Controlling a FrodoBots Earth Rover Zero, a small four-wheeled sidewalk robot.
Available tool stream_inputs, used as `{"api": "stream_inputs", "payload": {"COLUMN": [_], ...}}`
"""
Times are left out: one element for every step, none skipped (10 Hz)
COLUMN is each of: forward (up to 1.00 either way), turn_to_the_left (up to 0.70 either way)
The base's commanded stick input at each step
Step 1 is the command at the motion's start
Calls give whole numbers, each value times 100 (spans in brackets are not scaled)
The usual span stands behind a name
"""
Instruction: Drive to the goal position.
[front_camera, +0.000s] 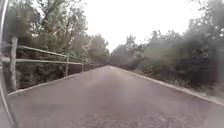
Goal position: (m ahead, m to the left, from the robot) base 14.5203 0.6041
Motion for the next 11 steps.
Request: {"api": "stream_inputs", "payload": {"forward": [70, 70, 70, 70, 70, 70, 70, 70, 70, 70, 70], "turn_to_the_left": [2, 1, 1, 1, 0, 0, 0, 0, 0, -2, -4]}}
